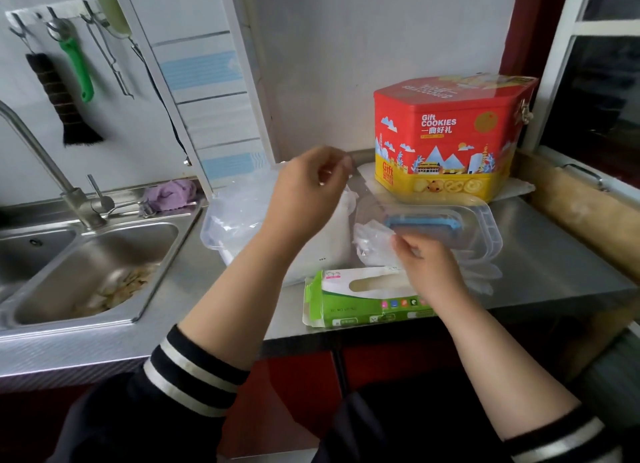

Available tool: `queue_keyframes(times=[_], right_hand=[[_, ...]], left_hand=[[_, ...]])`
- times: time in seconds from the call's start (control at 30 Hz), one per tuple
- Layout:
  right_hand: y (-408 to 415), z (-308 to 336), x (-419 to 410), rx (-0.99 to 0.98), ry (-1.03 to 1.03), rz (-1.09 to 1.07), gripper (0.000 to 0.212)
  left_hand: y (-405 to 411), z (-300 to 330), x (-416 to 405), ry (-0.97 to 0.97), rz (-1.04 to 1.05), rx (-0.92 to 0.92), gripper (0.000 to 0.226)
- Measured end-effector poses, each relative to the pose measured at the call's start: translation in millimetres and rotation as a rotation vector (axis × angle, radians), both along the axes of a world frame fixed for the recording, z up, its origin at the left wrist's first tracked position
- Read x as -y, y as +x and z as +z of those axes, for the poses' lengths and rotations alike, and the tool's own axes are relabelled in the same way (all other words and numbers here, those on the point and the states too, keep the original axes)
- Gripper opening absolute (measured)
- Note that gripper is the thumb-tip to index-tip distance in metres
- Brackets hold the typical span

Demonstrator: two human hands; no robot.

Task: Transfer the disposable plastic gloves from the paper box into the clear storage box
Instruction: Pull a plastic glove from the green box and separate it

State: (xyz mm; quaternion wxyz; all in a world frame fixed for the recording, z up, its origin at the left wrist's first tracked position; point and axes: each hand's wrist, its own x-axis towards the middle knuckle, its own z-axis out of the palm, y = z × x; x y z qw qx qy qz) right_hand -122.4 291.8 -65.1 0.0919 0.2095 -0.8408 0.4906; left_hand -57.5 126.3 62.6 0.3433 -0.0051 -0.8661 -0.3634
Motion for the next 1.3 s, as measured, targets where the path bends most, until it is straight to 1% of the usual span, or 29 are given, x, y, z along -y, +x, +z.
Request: queue_keyframes(times=[0.03, 0.1, 0.13, 0.23, 0.3, 0.37, 0.4, 0.43, 0.5, 0.57, 0.6, 0.67, 0.7, 0.73, 0.77, 0.8, 0.87, 0.9, 0.93, 1.03, 1.1, 1.17, 1.3], right_hand=[[1, 3, -2, 0.025, -0.07, 0.019, 0.034], [3, 9, -5, 0.094, -0.182, 0.04, 0.027], [3, 11, -6, 0.133, -0.22, 0.05, 0.024], [0, 14, -7, 0.172, -0.312, 0.078, 0.028], [-2, 12, -9, 0.198, -0.405, 0.082, 0.02], [0, 13, -9, 0.244, -0.502, 0.072, 0.025], [0, 13, -9, 0.259, -0.542, 0.062, 0.024], [1, 14, -9, 0.27, -0.577, 0.053, 0.02], [2, 18, -10, 0.282, -0.639, 0.026, 0.014], [5, 23, -12, 0.226, -0.677, 0.022, 0.018], [8, 26, -13, 0.168, -0.678, 0.029, 0.018], [15, 30, -15, 0.002, -0.633, 0.067, 0.018], [18, 30, -15, -0.092, -0.592, 0.099, 0.019], [18, 28, -15, -0.195, -0.53, 0.126, 0.021], [18, 25, -14, -0.31, -0.444, 0.141, 0.025], [16, 20, -12, -0.424, -0.347, 0.155, 0.028], [11, 13, -9, -0.574, -0.198, 0.167, 0.031], [10, 13, -8, -0.613, -0.161, 0.163, 0.031], [11, 16, -6, -0.638, -0.143, 0.158, 0.032], [13, 24, -4, -0.674, -0.142, 0.131, 0.036], [14, 27, -5, -0.655, -0.168, 0.122, 0.042], [13, 24, -7, -0.618, -0.19, 0.124, 0.043], [13, 14, -10, -0.511, -0.226, 0.111, 0.044]], left_hand=[[2, -1, -7, 0.053, -0.046, 0.066, 0.018], [5, -5, -20, 0.159, -0.129, 0.207, 0.02], [5, -6, -25, 0.174, -0.15, 0.262, 0.021], [6, -13, -34, 0.14, -0.138, 0.359, 0.016], [6, -20, -36, 0.061, -0.078, 0.372, 0.016], [4, -27, -37, -0.095, -0.017, 0.298, 0.014], [3, -30, -39, -0.123, -0.014, 0.252, 0.01], [2, -32, -41, -0.102, -0.033, 0.223, 0.005], [1, -35, -47, 0.059, -0.108, 0.256, 0.014], [-1, -36, -51, 0.314, -0.201, 0.366, 0.031], [-3, -36, -51, 0.449, -0.239, 0.437, 0.043], [-11, -36, -46, 0.669, -0.3, 0.587, 0.073], [-15, -33, -44, 0.747, -0.331, 0.654, 0.089], [-19, -30, -43, 0.807, -0.365, 0.698, 0.098], [-21, -26, -41, 0.835, -0.389, 0.708, 0.098], [-24, -21, -42, 0.837, -0.399, 0.694, 0.088], [-27, -12, -44, 0.797, -0.362, 0.627, 0.053], [-30, -9, -44, 0.749, -0.313, 0.591, 0.036], [-32, -6, -43, 0.692, -0.258, 0.553, 0.024], [-37, 9, -32, 0.573, -0.179, 0.466, 0.018], [-36, 27, -13, 0.505, -0.12, 0.416, 0.021], [-36, 41, 14, 0.439, -0.011, 0.375, 0.022], [-43, 41, 71, 0.422, 0.204, 0.304, 0.019]])
